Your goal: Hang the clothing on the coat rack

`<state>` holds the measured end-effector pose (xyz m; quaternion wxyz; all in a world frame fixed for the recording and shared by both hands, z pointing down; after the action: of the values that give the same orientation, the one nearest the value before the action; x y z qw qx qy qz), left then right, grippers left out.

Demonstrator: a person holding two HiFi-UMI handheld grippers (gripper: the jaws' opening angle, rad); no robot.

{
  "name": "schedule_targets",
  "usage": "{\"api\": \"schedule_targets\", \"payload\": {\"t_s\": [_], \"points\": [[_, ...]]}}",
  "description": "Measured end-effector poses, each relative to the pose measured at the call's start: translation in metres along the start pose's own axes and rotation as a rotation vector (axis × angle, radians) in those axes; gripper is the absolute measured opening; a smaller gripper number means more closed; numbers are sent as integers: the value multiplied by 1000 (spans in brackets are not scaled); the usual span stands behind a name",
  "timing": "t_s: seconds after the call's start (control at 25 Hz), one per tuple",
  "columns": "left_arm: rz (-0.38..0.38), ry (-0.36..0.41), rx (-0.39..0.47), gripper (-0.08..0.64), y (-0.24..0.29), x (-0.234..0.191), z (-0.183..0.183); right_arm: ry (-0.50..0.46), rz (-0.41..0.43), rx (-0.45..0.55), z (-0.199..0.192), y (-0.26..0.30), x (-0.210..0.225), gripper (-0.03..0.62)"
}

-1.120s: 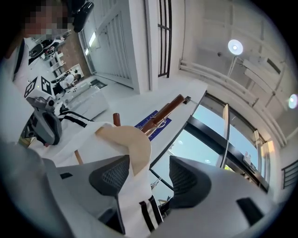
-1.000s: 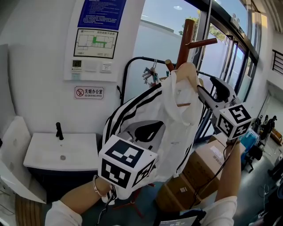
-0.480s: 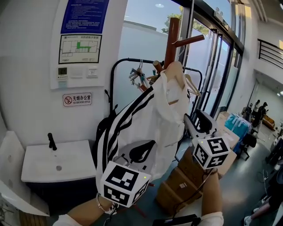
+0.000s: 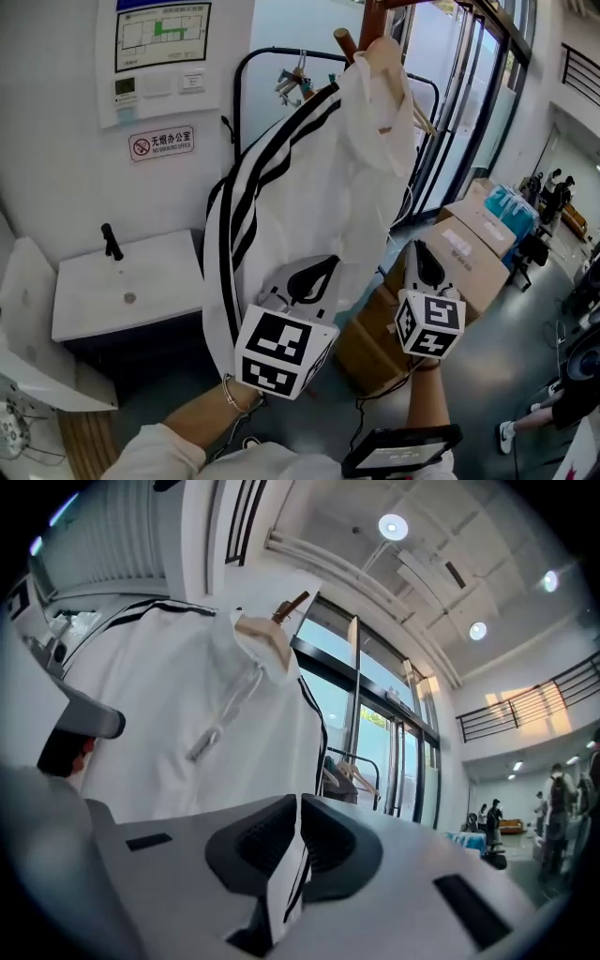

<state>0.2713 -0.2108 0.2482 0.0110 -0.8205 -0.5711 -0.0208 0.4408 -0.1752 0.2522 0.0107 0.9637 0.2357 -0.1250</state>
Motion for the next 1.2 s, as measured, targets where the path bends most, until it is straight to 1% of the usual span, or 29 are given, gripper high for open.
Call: {"api": "schedule_targets", "payload": {"t_s": [0.08,0.2,0.28,0.36,0.48,0.56,0.6,0.68,0.72,0.8,0.92,1.0,1.08,1.2], "points": [[49,-4,-17,8,-1,1,-15,33,-1,-49,-28,-7,2,31],[108,-28,-66,8,0,6,-41,116,35,-109,-64,-18,7,26],[147,-55,-91,8,0,8,-54,144,62,-129,-76,-24,10,26],[192,-83,-107,8,-5,9,-64,151,89,-142,-83,-31,8,26],[254,-104,-123,8,-17,15,-81,173,120,-154,-93,-42,7,25],[295,-111,-121,8,-26,21,-90,186,109,-149,-100,-48,11,25],[317,-112,-115,8,-31,23,-93,174,82,-136,-102,-52,13,25],[359,-111,-104,8,-41,25,-99,113,20,-96,-106,-60,13,25],[379,-111,-102,8,-46,25,-102,86,9,-78,-107,-64,10,25],[416,-113,-102,8,-52,25,-106,85,43,-64,-109,-71,2,25],[473,-120,-101,6,-60,25,-113,167,157,-85,-118,-74,-10,25],[507,-119,-108,8,-64,27,-122,202,211,-103,-127,-76,-15,25],[528,-123,-123,8,-67,29,-132,202,226,-117,-136,-79,-17,25],[542,-154,-137,6,-73,28,-143,209,237,-131,-145,-82,-18,25]]}}
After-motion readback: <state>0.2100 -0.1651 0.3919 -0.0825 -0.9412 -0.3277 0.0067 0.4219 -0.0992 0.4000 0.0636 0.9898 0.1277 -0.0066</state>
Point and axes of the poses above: the fingertips, and each gripper's own axes: y forward along the fingers, x to its right, z out of its top, the point moved 1 cm from there along -y, backward along the fingers, and after that the axes turned 7 degrees about -x, right-handed, at the moved point
